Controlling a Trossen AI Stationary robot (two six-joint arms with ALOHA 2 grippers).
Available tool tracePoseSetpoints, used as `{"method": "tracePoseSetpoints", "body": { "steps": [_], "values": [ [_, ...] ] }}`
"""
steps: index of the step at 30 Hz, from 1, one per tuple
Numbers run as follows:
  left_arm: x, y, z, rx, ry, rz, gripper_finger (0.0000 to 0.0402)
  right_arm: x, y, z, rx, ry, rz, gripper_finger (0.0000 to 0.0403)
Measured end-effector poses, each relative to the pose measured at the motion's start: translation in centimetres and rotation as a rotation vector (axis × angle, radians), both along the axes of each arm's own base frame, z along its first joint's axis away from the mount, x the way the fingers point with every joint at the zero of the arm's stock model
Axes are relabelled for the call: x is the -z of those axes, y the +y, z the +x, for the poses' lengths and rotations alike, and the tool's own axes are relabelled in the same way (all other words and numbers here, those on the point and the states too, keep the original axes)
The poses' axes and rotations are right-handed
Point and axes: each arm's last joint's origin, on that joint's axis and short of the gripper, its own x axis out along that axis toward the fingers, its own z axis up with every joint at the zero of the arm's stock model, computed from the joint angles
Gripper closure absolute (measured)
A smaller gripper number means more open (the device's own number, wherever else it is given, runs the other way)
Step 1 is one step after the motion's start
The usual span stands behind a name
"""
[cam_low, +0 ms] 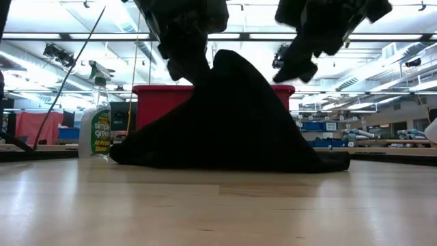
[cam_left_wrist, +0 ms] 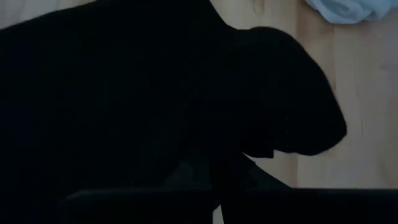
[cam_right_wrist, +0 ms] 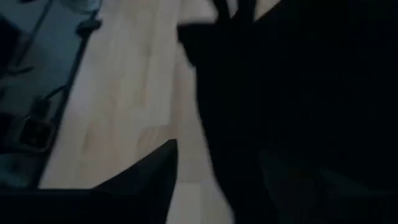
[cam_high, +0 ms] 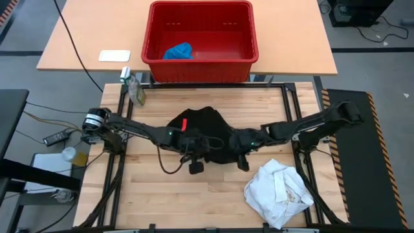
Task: Fold laundry
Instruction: Fold the black shirt
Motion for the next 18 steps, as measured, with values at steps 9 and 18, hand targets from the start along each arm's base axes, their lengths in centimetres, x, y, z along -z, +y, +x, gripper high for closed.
{"method": "tracePoseSetpoints", "body": {
  "steps": [9,18],
  "values": [
    [-0.3,-0.2,-0.5,-0.124,0.015,-0.093,0.0401,3.3,3.3,0.9,0.09,0.007,-0.327,0.0101],
    [-2.6,0.1,-1.9,-0.228,-0.039,-0.136,0.0401,8.1,5.4,1.8,0.246,-0.027,-0.491,0.0126]
  ]
}}
